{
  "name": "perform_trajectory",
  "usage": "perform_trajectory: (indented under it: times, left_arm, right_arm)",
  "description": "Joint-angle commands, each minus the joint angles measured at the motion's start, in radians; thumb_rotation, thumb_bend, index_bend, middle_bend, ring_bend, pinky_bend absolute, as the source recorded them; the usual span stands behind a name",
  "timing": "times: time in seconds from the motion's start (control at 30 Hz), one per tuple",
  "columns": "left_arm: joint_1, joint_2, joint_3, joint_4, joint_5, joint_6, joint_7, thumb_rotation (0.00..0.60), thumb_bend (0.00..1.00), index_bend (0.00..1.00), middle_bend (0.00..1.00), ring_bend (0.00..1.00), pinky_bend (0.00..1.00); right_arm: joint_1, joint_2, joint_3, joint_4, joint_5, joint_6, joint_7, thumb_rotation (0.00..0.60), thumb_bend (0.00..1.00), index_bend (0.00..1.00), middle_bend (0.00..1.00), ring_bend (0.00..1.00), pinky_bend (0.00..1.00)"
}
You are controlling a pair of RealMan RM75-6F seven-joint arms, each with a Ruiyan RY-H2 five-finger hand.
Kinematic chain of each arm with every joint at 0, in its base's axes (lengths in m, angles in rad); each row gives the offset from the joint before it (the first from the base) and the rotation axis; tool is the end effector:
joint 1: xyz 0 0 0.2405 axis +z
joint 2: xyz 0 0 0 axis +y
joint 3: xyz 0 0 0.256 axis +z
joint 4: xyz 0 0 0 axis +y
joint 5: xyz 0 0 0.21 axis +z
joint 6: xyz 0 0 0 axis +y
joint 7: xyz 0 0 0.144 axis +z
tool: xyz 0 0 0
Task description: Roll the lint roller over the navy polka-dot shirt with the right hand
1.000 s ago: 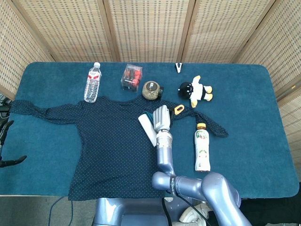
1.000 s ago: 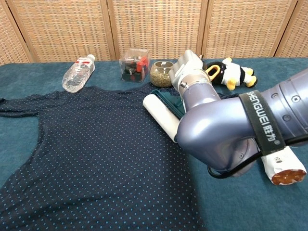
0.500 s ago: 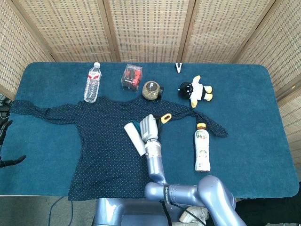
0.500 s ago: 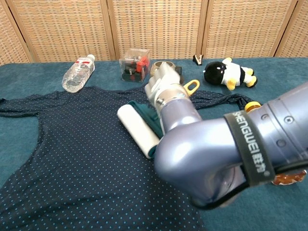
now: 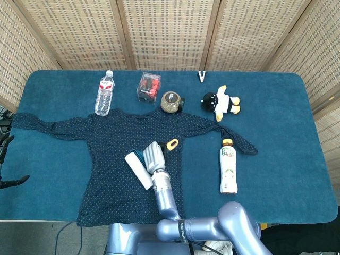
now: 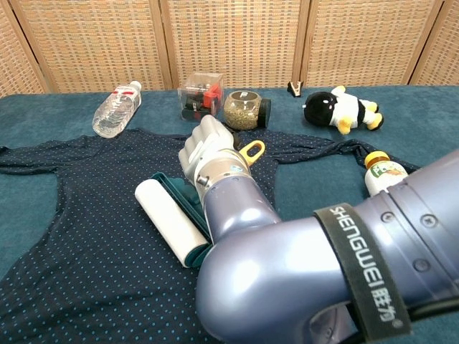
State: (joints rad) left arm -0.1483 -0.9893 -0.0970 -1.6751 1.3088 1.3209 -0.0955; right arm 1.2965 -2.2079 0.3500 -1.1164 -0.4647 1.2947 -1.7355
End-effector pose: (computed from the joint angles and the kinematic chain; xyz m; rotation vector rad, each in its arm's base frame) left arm -0.3238 0.2083 0.1914 -1.2880 -1.0535 -0.8373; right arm 0.0306 -0.3214 -0.1540 1.8919 -0.0800 0.2132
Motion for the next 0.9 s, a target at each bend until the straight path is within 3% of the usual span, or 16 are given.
perform_trajectory:
  times: [0.03,0.17,0.73,0.9]
  left_arm:
    - [0.000,0.000,-0.001,0.001,-0.001,0.000,0.000,0.600,0.00,0.00,0.00,0.00,0.00]
    - [0.000,-0.001,-0.001,0.002,-0.003,0.000,0.000,0.600,0.00,0.00,0.00,0.00,0.00]
    - [-0.005,-0.010,0.002,-0.005,-0.008,-0.005,0.033,0.600,0.00,0.00,0.00,0.00,0.00]
    - [-0.004,-0.011,0.002,-0.008,-0.007,-0.001,0.038,0.600,0.00,0.00,0.00,0.00,0.00]
  right_arm:
    - [-0.006,0.002,-0.006,0.006,-0.005,-0.007,-0.002,0.600,0.90,0.73,1.00,1.00,1.00]
    - [-0.018,0.011,-0.016,0.045,-0.020,-0.015,0.001,0.600,0.90,0.73,1.00,1.00,1.00]
    - [-0.078,0.044,0.034,0.293,-0.011,-0.065,0.032,0.600,0.90,0.73,1.00,1.00,1.00]
    - [-0.088,0.038,0.031,0.291,-0.026,-0.069,0.027,0.600,0.90,0.73,1.00,1.00,1.00]
